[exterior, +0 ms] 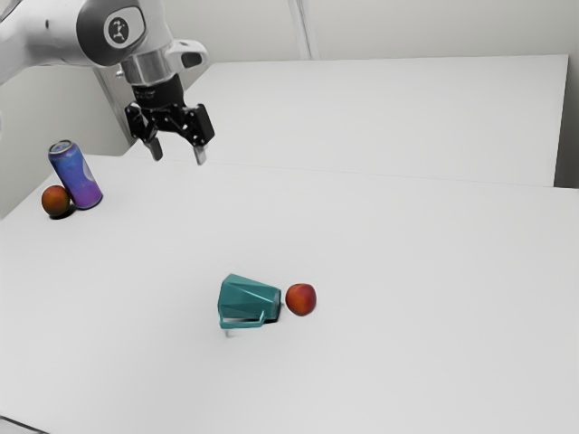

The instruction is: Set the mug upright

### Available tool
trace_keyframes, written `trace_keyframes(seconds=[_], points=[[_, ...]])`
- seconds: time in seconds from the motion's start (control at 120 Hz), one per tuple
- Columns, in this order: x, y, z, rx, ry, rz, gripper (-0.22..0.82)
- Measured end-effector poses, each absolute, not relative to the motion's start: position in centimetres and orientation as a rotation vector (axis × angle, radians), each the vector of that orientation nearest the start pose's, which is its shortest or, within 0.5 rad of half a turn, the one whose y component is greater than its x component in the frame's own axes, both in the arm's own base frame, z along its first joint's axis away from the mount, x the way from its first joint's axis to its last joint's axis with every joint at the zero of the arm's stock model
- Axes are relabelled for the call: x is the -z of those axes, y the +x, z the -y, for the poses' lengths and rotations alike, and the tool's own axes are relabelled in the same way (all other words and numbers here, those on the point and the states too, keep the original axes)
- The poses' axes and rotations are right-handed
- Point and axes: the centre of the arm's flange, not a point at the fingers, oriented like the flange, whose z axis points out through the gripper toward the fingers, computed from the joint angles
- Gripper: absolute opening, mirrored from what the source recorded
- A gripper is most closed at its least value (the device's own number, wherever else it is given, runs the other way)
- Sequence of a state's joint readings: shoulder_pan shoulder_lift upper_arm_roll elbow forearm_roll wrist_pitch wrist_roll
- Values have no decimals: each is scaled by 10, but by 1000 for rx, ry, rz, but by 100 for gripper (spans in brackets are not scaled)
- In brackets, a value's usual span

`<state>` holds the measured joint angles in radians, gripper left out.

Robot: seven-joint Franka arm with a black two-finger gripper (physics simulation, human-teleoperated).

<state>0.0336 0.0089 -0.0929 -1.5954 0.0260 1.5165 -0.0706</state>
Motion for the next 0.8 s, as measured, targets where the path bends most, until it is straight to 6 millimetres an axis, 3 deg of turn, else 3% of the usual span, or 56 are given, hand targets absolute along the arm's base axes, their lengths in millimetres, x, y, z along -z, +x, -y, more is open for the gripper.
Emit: trace_keyframes(seconds=[0.308,0.542,0.8], points=[[-595,548,21,-131,-3119,65,60],[-560,513,23,-240,-3256,105,60],[-488,489,12,-251,-3464,40,60]])
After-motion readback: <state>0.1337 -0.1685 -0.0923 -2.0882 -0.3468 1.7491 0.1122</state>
